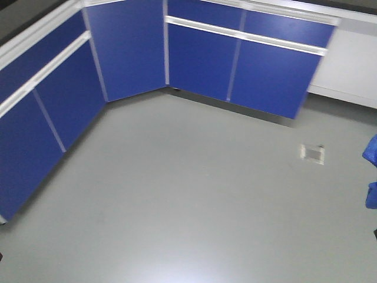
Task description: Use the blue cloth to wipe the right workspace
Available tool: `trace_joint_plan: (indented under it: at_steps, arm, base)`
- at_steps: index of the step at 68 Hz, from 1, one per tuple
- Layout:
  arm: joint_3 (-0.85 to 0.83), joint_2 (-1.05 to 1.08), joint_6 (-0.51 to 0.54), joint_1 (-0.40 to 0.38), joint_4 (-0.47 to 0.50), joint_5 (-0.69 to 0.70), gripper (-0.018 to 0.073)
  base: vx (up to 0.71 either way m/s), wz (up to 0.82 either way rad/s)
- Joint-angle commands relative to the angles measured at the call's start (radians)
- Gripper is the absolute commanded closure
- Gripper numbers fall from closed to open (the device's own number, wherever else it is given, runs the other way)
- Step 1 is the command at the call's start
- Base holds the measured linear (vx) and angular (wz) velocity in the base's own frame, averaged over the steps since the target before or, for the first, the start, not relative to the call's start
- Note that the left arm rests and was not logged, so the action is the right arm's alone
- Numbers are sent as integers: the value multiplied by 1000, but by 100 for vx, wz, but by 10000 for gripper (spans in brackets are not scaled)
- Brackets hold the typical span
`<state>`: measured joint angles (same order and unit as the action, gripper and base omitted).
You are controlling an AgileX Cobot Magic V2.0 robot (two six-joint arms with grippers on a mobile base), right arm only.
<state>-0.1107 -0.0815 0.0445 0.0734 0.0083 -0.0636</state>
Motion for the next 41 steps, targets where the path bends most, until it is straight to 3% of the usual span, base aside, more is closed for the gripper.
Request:
trace_joint_plan:
  at_steps: [1,41]
  arm:
    - [-28,-11,4,1,-1,90,559]
    - [-28,-11,4,1,-1,90,559]
  base:
    - [-13,-63]
    - [-4,-60]
